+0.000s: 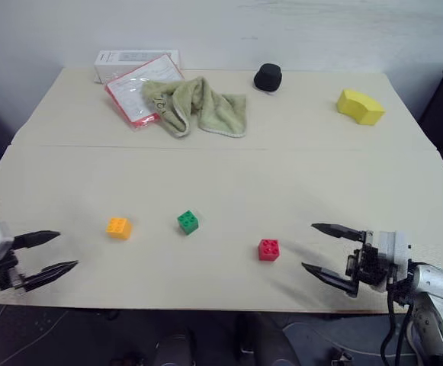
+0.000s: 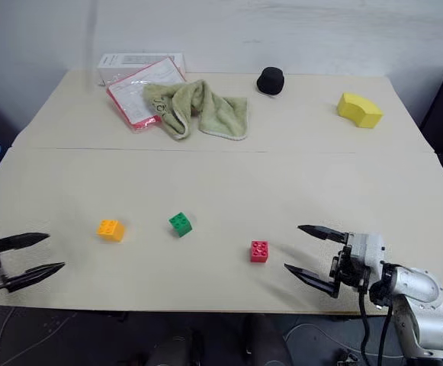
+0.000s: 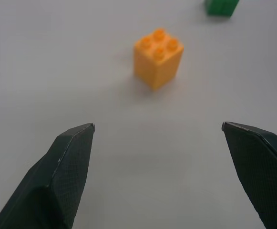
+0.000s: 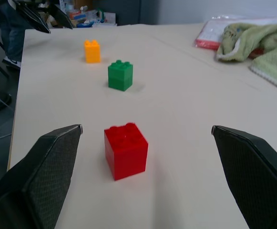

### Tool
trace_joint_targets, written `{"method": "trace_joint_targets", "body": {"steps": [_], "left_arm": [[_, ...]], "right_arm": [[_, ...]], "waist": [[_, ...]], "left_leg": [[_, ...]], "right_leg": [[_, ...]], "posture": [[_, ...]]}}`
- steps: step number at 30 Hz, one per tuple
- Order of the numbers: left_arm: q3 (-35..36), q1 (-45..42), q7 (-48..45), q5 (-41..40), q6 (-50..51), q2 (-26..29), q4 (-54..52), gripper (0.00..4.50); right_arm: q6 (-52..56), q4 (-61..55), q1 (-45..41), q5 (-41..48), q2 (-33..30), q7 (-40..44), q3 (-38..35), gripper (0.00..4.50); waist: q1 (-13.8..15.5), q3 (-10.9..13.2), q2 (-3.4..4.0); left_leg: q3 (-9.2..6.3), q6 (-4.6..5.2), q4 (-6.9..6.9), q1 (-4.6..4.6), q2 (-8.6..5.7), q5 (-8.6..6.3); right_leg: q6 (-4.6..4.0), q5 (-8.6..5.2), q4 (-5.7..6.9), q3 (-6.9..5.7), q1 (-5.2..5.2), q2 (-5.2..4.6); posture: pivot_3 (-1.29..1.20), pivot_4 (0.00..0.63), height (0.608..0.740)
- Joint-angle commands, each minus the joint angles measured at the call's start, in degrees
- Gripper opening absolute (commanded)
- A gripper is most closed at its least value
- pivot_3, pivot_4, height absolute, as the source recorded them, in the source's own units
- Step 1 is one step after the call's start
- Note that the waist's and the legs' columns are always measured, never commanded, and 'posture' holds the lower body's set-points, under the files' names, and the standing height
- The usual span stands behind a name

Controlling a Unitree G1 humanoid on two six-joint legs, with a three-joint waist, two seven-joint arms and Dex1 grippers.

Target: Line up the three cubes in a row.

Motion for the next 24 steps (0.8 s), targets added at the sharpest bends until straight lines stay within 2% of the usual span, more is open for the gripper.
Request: {"method": "trace_joint_targets", "body": {"steps": [1,3,6,9,11,14,15,21,24], "left_arm": [[-6.96,-5.38,7.35,-1.73,6.63,-1.76,-12.51,4.5],[-13.21,-11.3,13.32,1.46,10.99,-2.95,-15.82,4.5],[-20.08,-18.83,19.39,1.77,18.41,-5.85,-18.94,4.5],[-27.89,-22.67,21.78,5.95,21.34,-7.02,-20.37,4.5],[-31.29,-25.39,26.26,8.82,25.04,-8.73,-18.88,4.5],[-34.91,-27.46,28.35,12.0,24.75,-10.88,-17.29,4.5],[-35.6,-27.98,28.76,12.19,25.09,-11.85,-17.06,4.1],[-38.89,-29.54,29.96,14.43,24.96,-15.64,-15.59,2.34],[-39.28,-30.01,29.23,15.23,24.59,-15.89,-14.88,1.49]], "right_arm": [[-0.91,-4.37,0.03,1.39,0.94,-1.72,-0.66,4.48],[-0.7,-5.44,-0.02,1.07,1.22,-2.73,-0.46,4.48],[-0.49,-6.4,0.06,0.9,1.38,-3.82,-0.16,4.48],[-0.56,-7.64,0.08,0.6,1.6,-5.19,0.1,4.48],[-0.46,-9.02,0.29,0.46,1.78,-6.47,0.17,4.48],[-0.13,-11.21,1.18,0.22,1.79,-8.3,0.33,4.48],[0.08,-11.87,1.46,0.09,1.78,-8.96,0.42,4.5],[0.81,-15.64,3.55,-0.75,1.62,-12.71,0.55,4.5],[1.21,-17.2,4.78,-0.96,1.38,-13.76,0.56,4.5]], "waist": [[-0.02,-0.01,-0.01],[-0.02,0.0,0.01],[-0.17,0.0,0.0],[-0.46,0.0,0.01],[-0.29,0.01,0.01],[-0.13,0.0,0.0],[-0.1,0.01,0.01],[-0.03,0.0,0.0],[-0.01,0.0,0.0]], "left_leg": [[-0.01,-0.01,0.0,0.01,0.0,0.0],[-0.01,-0.03,0.0,0.03,-0.02,0.01],[0.0,-0.05,0.01,0.07,-0.09,0.04],[0.09,-0.32,0.0,0.11,-0.07,0.19],[0.13,-0.36,-0.01,0.15,-0.06,0.21],[0.1,-0.32,0.0,0.15,-0.11,0.23],[0.1,-0.32,0.0,0.15,-0.11,0.23],[0.09,-0.34,0.02,0.12,-0.12,0.25],[0.09,-0.37,0.03,0.12,-0.11,0.27]], "right_leg": [[0.01,0.01,0.0,0.0,0.04,0.0],[0.03,0.01,0.01,0.02,0.06,0.01],[0.05,0.03,0.04,0.05,0.08,0.05],[0.06,0.03,0.06,0.15,0.07,0.13],[0.06,0.03,0.06,0.2,0.07,0.17],[0.06,0.03,0.07,0.21,0.07,0.16],[0.06,0.03,0.07,0.21,0.07,0.16],[0.06,0.03,0.06,0.21,0.07,0.15],[0.06,0.03,0.07,0.21,0.07,0.15]], "posture": [[0.0,0.15,0.74],[0.0,0.15,0.74],[0.0,0.15,0.74],[0.0,0.15,0.74],[0.0,0.15,0.74],[0.0,0.15,0.74],[0.0,0.15,0.74],[0.0,0.15,0.74],[0.0,0.15,0.74]]}}
